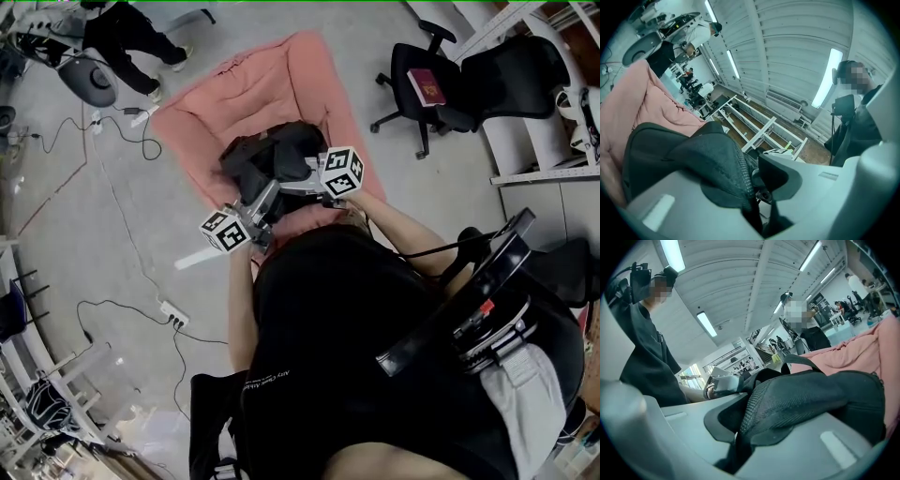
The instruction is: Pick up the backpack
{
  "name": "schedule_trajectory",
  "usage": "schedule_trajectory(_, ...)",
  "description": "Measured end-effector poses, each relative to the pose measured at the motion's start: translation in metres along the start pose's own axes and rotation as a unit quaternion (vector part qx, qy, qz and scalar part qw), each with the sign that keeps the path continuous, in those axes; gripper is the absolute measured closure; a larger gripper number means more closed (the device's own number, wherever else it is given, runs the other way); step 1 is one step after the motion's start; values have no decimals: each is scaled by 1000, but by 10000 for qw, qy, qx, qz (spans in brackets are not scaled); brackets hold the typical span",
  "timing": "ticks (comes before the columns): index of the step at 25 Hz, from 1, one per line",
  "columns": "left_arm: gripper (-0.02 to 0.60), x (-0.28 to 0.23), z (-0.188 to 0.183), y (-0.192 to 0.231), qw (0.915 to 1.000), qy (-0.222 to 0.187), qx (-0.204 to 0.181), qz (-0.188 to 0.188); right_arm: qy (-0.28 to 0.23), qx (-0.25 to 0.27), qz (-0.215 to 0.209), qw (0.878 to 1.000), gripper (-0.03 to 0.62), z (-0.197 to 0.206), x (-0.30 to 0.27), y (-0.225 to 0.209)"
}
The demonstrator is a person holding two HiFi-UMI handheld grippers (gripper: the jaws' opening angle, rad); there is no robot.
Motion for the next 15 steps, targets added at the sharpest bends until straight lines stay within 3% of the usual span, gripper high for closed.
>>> schedule_trajectory(3,485,1,0,-3,9999,-16,31,-112,-163,-75,48,9998,540,1,3,2)
schedule_trajectory(6,562,3,-4,-2,9997,-147,167,-122,-356,-179,96,9992,555,-1,10,2)
schedule_trajectory(10,563,6,-9,-5,9995,-170,264,103,-565,-287,43,9980,554,-10,17,7)
schedule_trajectory(15,563,3,-14,-22,9996,126,72,239,-1077,-512,22,9929,554,-26,29,15)
Point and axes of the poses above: the fingertips, and each gripper's own axes: x backward along the fingers, y to its left, z out of its underside, the point moved 5 cm from there along x, backward along the fingers
